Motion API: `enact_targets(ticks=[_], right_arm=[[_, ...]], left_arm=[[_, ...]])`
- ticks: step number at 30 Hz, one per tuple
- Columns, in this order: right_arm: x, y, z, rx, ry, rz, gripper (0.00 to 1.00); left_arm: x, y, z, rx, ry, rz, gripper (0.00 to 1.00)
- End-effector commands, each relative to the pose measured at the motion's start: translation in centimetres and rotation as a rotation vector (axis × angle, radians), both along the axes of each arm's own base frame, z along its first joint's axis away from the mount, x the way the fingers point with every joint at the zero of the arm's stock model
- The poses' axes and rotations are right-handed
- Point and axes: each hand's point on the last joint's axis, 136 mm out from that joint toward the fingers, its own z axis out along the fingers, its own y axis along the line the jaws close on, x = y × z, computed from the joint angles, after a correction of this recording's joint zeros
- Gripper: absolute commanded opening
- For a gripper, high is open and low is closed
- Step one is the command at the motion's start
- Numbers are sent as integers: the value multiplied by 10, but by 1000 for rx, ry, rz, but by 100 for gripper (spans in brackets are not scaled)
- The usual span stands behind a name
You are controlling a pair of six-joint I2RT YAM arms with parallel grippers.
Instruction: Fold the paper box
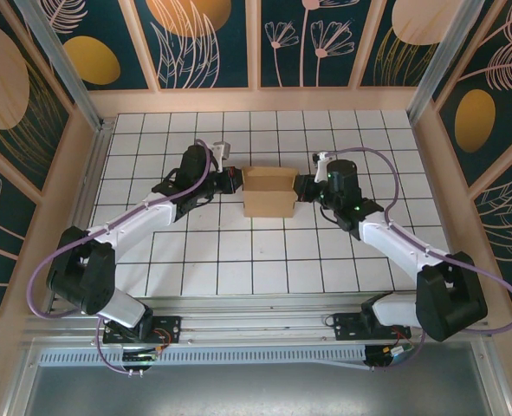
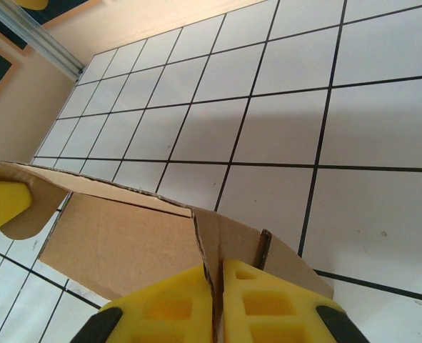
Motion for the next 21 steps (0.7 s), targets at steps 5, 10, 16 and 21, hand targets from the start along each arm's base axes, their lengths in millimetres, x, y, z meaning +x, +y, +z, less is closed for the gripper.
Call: enact_targets(ticks=[5, 10, 16, 21], right_arm=[[-30, 17, -41, -10, 105, 66, 10], [-32, 17, -44, -16, 104, 60, 10], [-31, 17, -47, -16, 111, 49, 10], [-32, 18, -48, -15, 111, 50, 10]], left_arm=[[-34, -16, -40, -4, 160, -88, 0], [-37, -19, -49, 5, 185, -96, 0], [-41, -32, -40, -31, 207, -126, 0], [-49, -36, -54, 34, 232, -106, 0]])
